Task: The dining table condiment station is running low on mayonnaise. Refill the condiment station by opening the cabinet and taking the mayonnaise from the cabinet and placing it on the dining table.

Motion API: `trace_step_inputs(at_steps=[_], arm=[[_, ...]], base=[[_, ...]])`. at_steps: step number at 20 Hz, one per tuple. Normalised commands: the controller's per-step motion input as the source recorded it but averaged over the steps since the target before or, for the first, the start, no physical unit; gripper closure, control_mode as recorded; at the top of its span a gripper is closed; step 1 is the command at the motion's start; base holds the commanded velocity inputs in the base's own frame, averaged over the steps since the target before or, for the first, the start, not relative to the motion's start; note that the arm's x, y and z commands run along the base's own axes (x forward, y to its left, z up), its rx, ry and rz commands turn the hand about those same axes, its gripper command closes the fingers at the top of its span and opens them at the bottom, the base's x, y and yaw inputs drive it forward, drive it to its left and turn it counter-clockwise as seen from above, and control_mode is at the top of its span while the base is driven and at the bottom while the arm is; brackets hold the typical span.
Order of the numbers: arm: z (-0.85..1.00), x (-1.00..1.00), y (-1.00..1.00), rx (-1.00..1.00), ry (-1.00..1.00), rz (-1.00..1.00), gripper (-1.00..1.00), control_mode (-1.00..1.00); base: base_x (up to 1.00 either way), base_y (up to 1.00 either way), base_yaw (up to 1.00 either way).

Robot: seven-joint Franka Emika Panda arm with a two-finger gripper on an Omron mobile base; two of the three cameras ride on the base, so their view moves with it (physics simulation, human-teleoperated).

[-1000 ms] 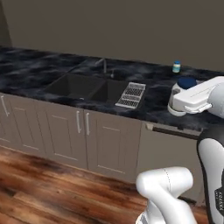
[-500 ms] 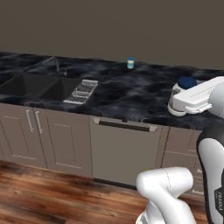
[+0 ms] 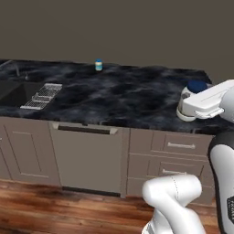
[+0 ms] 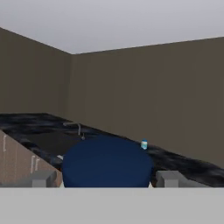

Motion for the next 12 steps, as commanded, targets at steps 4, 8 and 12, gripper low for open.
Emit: trace_step_inputs(at_steps=[4,8,12], arm=[[0.0,0.0,0.0,0.0,0.0,0.0,1.0,1.0],[0.0,0.0,0.0,0.0,0.0,0.0,1.0,1.0],[0.0,0.0,0.0,0.0,0.0,0.0,1.0,1.0]], base=[[0.0,-0.92,-0.16],[0.0,-1.0,-0.05],[0.0,-1.0,-0.01]])
